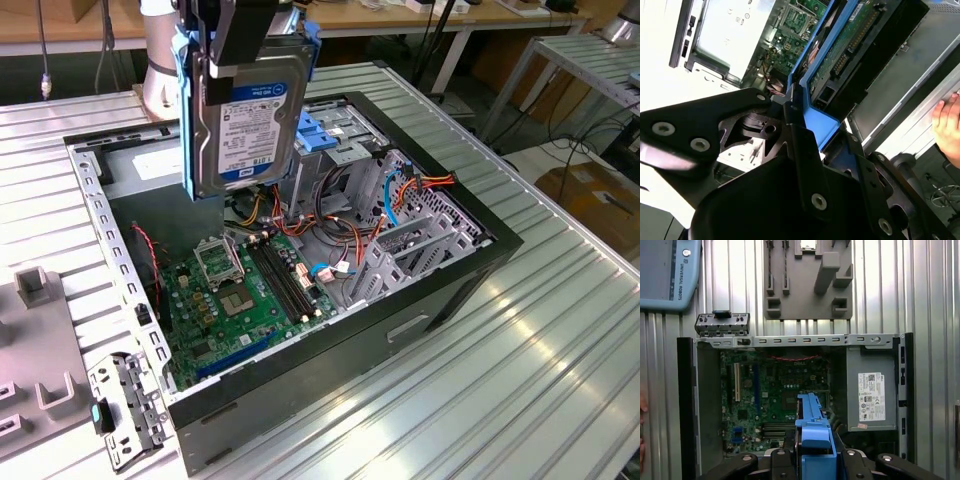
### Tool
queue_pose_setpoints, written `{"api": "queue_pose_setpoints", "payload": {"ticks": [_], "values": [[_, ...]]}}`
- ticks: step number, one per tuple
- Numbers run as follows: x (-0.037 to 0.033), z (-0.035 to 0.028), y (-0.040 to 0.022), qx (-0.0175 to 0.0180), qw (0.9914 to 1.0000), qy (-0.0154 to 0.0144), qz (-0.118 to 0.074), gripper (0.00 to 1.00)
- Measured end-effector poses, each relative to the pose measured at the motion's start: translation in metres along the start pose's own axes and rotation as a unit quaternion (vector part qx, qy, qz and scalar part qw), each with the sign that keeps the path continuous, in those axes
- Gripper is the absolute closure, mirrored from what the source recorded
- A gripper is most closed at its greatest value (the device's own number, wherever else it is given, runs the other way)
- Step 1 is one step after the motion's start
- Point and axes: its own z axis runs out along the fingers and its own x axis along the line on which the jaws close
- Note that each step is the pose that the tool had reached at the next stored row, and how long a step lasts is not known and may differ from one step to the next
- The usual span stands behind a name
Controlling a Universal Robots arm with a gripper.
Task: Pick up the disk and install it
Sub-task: 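Insert the disk into the insertion slot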
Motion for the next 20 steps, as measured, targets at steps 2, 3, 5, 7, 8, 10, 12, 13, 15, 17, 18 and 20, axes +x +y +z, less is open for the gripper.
{"api": "queue_pose_setpoints", "payload": {"ticks": [2, 3, 5, 7, 8, 10, 12, 13, 15, 17, 18, 20], "values": [[0.0036, 0.0, -0.0001, 0.0, 1.0, 0.0, 0.0, 0.63], [0.0055, 0.0, -0.0002, 0.0, 1.0, 0.0, 0.0, 0.63], [0.0084, 0.0, -0.0003, 0.0001, 1.0, 0.0, 0.0, 0.63], [0.0116, -0.0001, -0.0005, 0.0, 1.0, 0.0002, 0.0, 0.63], [0.0138, -0.0001, -0.0006, 0.0, 1.0, 0.0003, 0.0, 0.63], [0.0197, 0.0, -0.0009, 0.0001, 1.0, 0.0004, 0.0, 0.63], [0.0249, -0.0001, -0.0014, 0.0, 1.0, 0.0009, 0.0, 0.63], [0.0288, 0.0, -0.0019, 0.0, 1.0, 0.0012, 0.0, 0.63], [0.0344, 0.0002, -0.0027, 0.0001, 1.0, 0.0015, 0.0, 0.63], [0.0407, 0.0002, -0.004, 0.0001, 1.0, 0.0023, 0.0, 0.63], [0.0421, 0.0003, -0.0047, 0.0001, 1.0, 0.0025, 0.0, 0.63], [0.044, 0.0004, -0.0074, 0.0001, 1.0, 0.0026, 0.0, 0.63]]}}
